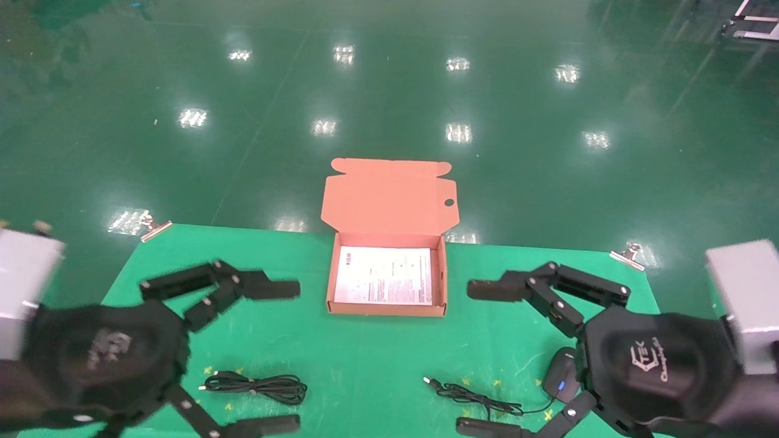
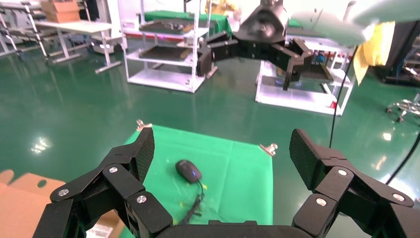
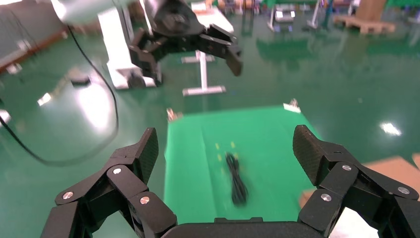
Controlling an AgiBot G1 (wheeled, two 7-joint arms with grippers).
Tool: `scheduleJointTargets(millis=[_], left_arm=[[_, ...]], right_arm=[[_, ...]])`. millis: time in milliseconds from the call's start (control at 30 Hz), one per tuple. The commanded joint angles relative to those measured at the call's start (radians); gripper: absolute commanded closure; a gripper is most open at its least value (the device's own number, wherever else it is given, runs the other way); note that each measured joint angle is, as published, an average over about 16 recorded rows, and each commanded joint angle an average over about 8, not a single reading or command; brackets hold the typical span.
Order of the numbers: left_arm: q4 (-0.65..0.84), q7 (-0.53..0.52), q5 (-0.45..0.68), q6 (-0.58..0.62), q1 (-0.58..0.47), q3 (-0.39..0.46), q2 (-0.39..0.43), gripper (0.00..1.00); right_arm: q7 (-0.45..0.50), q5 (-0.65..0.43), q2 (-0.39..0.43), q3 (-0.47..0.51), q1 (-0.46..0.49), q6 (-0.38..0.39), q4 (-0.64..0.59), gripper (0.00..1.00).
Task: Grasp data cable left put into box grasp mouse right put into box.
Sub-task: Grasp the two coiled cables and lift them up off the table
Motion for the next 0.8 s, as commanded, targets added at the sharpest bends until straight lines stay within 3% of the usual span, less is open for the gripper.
scheduleJointTargets(millis=[33, 367, 800], left_arm=[[-0.005, -0.002, 0.017, -0.001, -0.001, 0.008, -0.002, 0.00], [-0.023, -0.060, 0.257, 0.039, -0.125, 0.132, 0.030, 0.00], [-0.044, -0.027, 0.645, 0.042, -0.293, 0.348, 0.135, 0.00]], right_arm=[[-0.004, -0.011, 0.007, -0.001, 0.000, 0.000, -0.002, 0.00], [-0.019, -0.269, 0.029, -0.135, 0.158, -0.069, 0.047, 0.00], [-0.098, -0.674, -0.059, -0.603, 0.493, -0.074, 0.061, 0.00]])
